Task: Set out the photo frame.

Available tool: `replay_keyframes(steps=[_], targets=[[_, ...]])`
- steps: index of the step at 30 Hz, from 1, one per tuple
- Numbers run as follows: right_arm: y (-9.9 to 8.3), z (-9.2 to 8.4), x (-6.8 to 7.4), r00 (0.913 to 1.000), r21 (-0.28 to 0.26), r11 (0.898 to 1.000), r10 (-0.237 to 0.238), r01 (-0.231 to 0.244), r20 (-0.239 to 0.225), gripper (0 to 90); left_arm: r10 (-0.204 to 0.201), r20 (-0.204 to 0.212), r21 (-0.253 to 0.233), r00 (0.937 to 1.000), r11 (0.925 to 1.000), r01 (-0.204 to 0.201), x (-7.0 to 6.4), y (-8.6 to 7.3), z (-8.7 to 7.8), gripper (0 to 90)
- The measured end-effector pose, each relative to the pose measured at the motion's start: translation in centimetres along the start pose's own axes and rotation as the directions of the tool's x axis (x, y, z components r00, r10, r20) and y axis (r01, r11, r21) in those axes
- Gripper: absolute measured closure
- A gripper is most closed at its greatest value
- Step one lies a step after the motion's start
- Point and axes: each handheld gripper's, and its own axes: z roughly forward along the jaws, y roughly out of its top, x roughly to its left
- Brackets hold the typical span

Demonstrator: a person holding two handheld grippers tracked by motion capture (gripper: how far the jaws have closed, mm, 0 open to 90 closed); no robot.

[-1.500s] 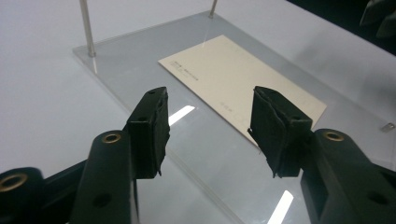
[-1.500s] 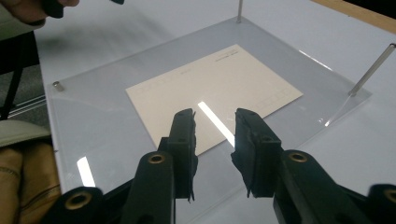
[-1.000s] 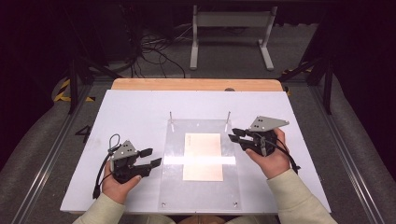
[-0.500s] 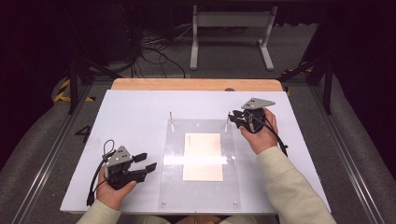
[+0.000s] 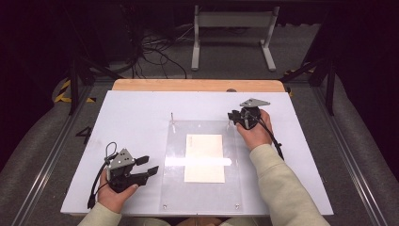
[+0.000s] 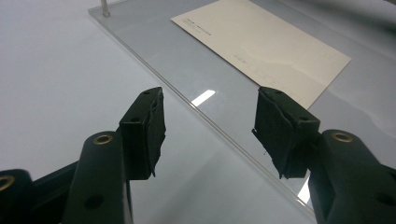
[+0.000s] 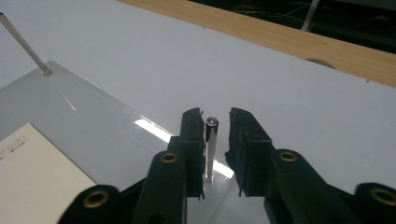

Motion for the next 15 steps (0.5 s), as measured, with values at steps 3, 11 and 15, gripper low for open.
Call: replay_keyframes(steps=[3,11,15], targets=[[-0.14,0.26,0.13,0.9997,0.006,1.000,0.023,-0.023,-0.005,84.4,0.001,0.007,0.004,1.0000,1.0000,-0.001,-0.08,0.00,0.08,43.4],[-0.34,0.51,0.53,0.9988,-0.014,0.999,0.037,-0.036,0.033,85.2,0.013,0.015,0.012,0.9998,0.9998,-0.013,-0.35,0.07,0.27,43.4],[-0.65,0.60,0.23,0.9994,-0.033,0.999,0.032,-0.032,0.015,85.4,0.016,0.023,0.009,0.9996,0.9998,-0.016,-0.49,0.06,0.34,43.4]])
